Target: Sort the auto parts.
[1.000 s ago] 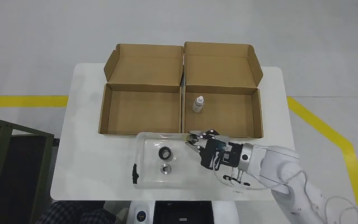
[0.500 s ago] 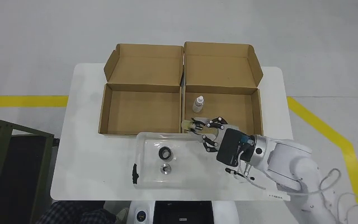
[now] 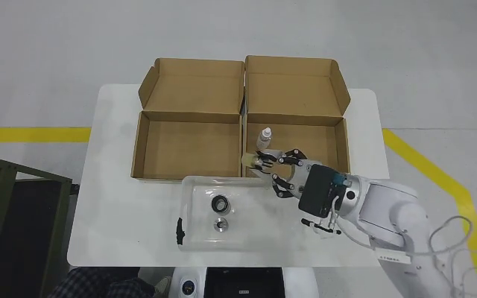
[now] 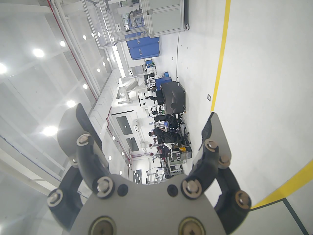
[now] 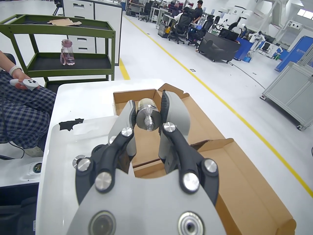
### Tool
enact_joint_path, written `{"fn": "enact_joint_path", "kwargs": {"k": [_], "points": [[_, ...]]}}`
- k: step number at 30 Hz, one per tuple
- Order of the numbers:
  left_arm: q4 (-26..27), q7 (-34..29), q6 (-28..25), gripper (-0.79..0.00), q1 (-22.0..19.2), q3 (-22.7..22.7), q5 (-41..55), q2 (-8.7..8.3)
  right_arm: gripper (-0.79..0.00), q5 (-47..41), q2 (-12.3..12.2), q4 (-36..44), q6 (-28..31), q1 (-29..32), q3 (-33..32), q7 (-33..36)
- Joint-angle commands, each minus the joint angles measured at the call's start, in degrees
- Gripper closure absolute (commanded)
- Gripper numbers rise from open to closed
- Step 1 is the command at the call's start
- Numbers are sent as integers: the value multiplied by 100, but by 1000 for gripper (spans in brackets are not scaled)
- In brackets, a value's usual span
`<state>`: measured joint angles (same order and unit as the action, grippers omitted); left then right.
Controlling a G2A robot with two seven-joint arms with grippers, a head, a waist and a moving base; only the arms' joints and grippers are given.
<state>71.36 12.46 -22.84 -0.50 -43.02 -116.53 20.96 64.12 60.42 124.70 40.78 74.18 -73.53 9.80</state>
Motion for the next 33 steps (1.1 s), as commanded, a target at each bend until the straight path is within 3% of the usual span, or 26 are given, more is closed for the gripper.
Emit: {"fn": "enact_joint_path", "kwargs": {"k": [1, 22, 33], "points": [[0, 0, 0, -785, 0, 0, 0, 0, 0, -10, 0, -31, 28, -11, 10, -22], [0, 0, 0, -785, 0, 0, 0, 0, 0, 514, -69, -1017, 504, -137, 109, 688], [0, 0, 0, -785, 0, 0, 0, 0, 0, 735, -90, -1825, 557, -661, 163, 1397]]}}
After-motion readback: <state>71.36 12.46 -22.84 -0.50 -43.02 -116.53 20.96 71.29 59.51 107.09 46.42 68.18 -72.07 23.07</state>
